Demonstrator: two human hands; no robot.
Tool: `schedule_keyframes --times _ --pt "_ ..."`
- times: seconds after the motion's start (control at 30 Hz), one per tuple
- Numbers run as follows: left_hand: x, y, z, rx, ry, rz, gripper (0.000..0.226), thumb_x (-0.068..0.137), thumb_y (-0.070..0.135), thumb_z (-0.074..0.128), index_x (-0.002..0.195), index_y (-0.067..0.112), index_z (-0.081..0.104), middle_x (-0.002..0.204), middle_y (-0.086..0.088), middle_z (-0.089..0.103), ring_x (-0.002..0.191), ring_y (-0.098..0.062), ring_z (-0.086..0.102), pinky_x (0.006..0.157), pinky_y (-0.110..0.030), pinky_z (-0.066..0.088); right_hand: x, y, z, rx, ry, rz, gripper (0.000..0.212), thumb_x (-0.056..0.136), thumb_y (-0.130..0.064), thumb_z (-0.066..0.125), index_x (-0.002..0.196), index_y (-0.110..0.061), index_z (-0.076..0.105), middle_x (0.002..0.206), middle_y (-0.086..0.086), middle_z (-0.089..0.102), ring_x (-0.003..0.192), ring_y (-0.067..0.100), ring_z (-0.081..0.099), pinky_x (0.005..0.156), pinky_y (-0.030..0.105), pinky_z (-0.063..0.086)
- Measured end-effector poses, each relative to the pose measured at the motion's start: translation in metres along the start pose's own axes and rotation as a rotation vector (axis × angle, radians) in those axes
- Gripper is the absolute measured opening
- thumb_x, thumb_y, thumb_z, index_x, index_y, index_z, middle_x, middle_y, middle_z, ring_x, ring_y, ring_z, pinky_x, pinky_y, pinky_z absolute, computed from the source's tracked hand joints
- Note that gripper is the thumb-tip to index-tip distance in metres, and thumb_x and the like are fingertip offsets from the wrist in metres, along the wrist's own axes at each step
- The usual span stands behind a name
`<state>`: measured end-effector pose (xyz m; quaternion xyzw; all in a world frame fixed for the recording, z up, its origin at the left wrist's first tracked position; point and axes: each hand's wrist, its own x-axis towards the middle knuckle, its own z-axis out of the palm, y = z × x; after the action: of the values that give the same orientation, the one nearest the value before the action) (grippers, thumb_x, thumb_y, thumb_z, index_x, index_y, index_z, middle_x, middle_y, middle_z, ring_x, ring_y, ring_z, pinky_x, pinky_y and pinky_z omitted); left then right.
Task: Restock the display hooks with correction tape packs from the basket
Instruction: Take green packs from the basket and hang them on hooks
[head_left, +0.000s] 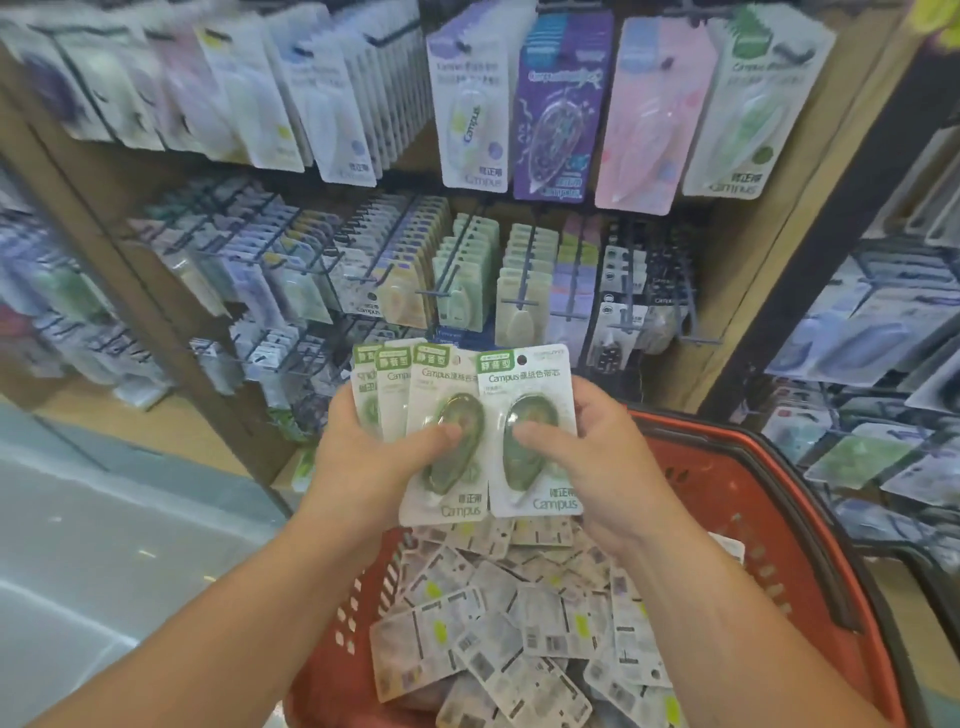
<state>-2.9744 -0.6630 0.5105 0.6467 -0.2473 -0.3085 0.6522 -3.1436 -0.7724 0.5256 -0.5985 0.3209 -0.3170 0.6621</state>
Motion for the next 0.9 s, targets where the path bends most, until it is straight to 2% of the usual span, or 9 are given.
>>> schedule_keyframes --times 0.13,0.27,0.37,0.43,0.53,0.67,0.73,0.8,0.9 --pt "0.017 0.027 -0.035 -0.084 0.001 0.065 0.094 0.05 0.024 0.094 0.135 0.015 0.055 0.122 -0.009 0.076 0.111 -0.033 0.075 0.095 -0.064 0.058 0.013 -0.017 0.042 0.011 -0.047 -0.075 0.032 0.101 -0.005 0.058 0.128 -0.021 0.062 0.114 -0.007 0.076 0.104 0.01 0.073 0.077 0.02 0.057" --pt "0.041 0.043 -0.086 -0.137 -0.021 0.107 0.093 0.047 0.026 0.092 0.133 0.016 0.056 0.119 -0.005 0.078 0.108 -0.029 0.076 0.093 -0.058 0.06 0.032 -0.032 0.095 -0.047 -0.076 -0.127 0.03 0.104 -0.014 0.056 0.127 -0.032 0.058 0.111 -0.025 0.073 0.102 -0.008 0.067 0.074 0.007 0.05" --pt "0.064 0.051 -0.136 -0.181 -0.064 0.122 0.093 0.046 0.026 0.089 0.133 0.016 0.057 0.12 -0.006 0.078 0.109 -0.028 0.076 0.085 -0.051 0.062 0.047 -0.038 0.146 -0.072 -0.079 -0.118 0.029 0.104 -0.016 0.056 0.129 -0.029 0.059 0.116 -0.022 0.073 0.107 -0.005 0.067 0.077 0.009 0.051" --pt "0.082 0.055 -0.173 -0.22 -0.103 0.128 0.088 0.05 0.018 0.089 0.132 0.015 0.058 0.119 -0.008 0.078 0.108 -0.031 0.076 0.078 -0.046 0.063 0.056 -0.039 0.185 -0.079 -0.074 -0.107 0.029 0.104 -0.017 0.056 0.13 -0.03 0.06 0.119 -0.019 0.073 0.109 -0.001 0.068 0.078 0.011 0.053" --pt "0.11 0.066 -0.229 -0.291 -0.15 0.108 0.086 0.054 0.008 0.088 0.135 0.015 0.057 0.121 -0.01 0.077 0.107 -0.034 0.076 0.076 -0.047 0.063 0.072 -0.045 0.248 -0.067 -0.035 -0.1 0.027 0.104 -0.016 0.056 0.127 -0.029 0.06 0.118 -0.017 0.074 0.109 0.002 0.069 0.078 0.013 0.053" --pt "0.145 0.095 -0.292 -0.314 -0.157 0.146 0.072 0.056 0.007 0.084 0.122 0.023 0.06 0.11 -0.001 0.08 0.099 -0.026 0.079 0.07 -0.041 0.064 0.092 -0.067 0.323 -0.106 -0.003 -0.113 0.03 0.104 -0.012 0.055 0.128 -0.028 0.06 0.118 -0.016 0.073 0.108 0.003 0.069 0.078 0.016 0.054" --pt "0.162 0.113 -0.316 -0.296 -0.17 0.189 0.066 0.061 0.007 0.08 0.123 0.022 0.06 0.11 -0.001 0.08 0.099 -0.025 0.079 0.071 -0.039 0.064 0.102 -0.081 0.349 -0.137 0.01 -0.133 0.035 0.1 -0.005 0.053 0.125 -0.029 0.061 0.113 -0.014 0.074 0.104 0.005 0.07 0.08 0.023 0.055" --pt "0.177 0.132 -0.335 -0.271 -0.187 0.23 0.071 0.063 0.009 0.081 0.129 0.02 0.058 0.116 -0.003 0.078 0.104 -0.027 0.077 0.078 -0.045 0.064 0.11 -0.097 0.371 -0.16 0.019 -0.163 0.041 0.097 0.0 0.052 0.123 -0.03 0.061 0.11 -0.014 0.075 0.101 0.005 0.071 0.082 0.027 0.053" --pt "0.201 0.161 -0.354 -0.253 -0.21 0.298 0.083 0.057 0.014 0.089 0.134 0.019 0.056 0.121 -0.005 0.077 0.108 -0.03 0.076 0.083 -0.051 0.063 0.125 -0.121 0.394 -0.194 0.011 -0.237 0.042 0.098 0.0 0.052 0.123 -0.032 0.059 0.109 -0.019 0.074 0.1 -0.002 0.069 0.076 0.014 0.053"
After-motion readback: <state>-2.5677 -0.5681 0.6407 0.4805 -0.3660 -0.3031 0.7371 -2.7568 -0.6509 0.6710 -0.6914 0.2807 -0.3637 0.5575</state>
